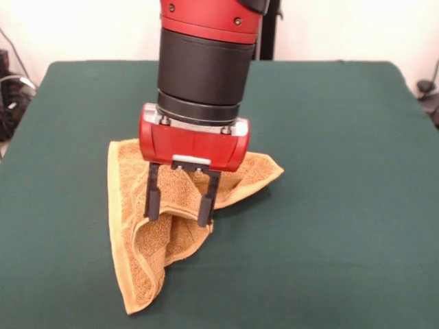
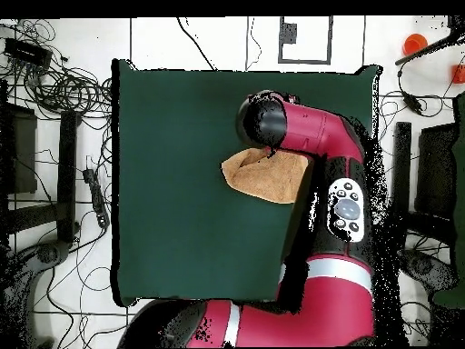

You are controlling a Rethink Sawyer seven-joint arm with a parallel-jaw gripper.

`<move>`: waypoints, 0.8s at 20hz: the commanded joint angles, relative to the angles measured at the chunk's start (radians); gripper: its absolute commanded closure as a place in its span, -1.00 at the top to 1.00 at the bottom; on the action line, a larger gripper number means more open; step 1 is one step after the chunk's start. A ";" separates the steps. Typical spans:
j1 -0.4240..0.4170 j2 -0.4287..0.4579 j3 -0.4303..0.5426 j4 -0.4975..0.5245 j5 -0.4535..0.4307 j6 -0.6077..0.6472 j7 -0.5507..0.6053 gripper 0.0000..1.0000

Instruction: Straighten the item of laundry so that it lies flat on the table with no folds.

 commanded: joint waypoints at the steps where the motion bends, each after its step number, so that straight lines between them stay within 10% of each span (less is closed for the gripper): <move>1: 0.045 0.039 0.076 0.109 0.067 0.047 0.242 1.00; 16: 0.092 0.043 0.034 0.125 0.147 0.066 0.290 1.00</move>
